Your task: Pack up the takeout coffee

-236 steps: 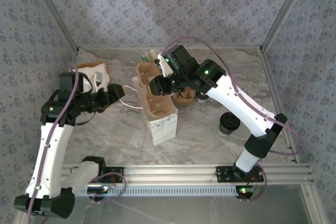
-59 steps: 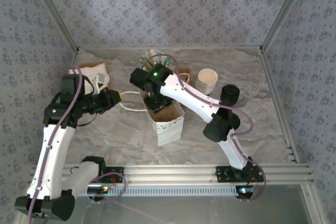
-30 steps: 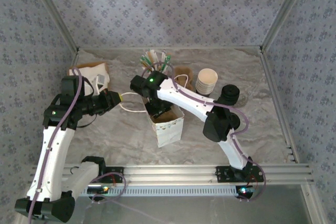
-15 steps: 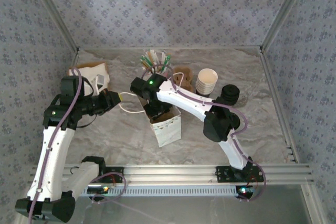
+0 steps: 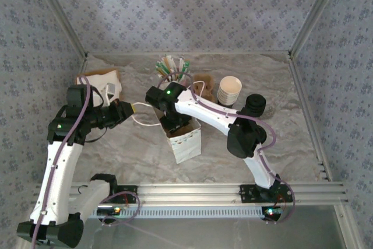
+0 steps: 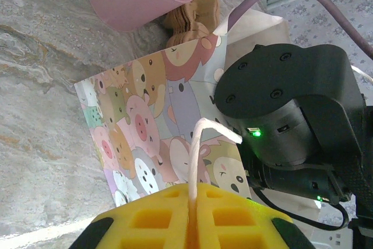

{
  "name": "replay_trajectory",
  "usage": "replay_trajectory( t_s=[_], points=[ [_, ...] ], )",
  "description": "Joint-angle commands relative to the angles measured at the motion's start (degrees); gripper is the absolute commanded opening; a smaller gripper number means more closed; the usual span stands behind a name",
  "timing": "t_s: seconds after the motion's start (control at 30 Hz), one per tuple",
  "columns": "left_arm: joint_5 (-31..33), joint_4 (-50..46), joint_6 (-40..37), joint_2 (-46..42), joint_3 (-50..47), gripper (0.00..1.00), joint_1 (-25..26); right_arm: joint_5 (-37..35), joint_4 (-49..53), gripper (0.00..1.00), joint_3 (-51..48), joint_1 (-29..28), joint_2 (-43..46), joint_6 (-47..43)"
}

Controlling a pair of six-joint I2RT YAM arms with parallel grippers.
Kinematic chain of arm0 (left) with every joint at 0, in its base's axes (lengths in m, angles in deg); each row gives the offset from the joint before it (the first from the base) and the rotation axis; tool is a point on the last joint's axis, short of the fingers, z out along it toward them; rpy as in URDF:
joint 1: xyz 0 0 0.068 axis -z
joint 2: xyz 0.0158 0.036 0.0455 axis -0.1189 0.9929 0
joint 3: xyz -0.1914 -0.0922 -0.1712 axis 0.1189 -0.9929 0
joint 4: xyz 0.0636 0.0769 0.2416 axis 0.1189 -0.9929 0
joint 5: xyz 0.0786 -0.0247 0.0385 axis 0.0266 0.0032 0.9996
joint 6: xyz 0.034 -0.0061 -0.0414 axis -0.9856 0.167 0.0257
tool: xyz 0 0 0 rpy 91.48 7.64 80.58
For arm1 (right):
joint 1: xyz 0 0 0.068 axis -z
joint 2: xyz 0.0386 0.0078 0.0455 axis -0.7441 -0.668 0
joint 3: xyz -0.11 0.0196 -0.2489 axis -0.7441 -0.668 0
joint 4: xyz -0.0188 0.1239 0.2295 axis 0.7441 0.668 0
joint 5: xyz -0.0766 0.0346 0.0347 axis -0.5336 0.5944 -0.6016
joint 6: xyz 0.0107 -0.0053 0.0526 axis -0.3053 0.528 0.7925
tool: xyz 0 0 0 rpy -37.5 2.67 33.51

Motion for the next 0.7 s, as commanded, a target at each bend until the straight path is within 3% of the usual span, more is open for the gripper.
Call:
replay_trajectory(
  t_s=[0.0, 0.67],
  points=[
    [-0.89, 0.55, -0.66, -0.57, 0.32, 0.10, -0.18, 0.54, 2.07, 0.36, -1.16, -0.14, 1.32, 1.09],
    [-1.14, 0.59, -0.57, -0.08, 1.00, 0.10, -0.24, 1.19, 1.46, 0.47, -1.83, 0.07, 2.89, 0.98]
  ],
)
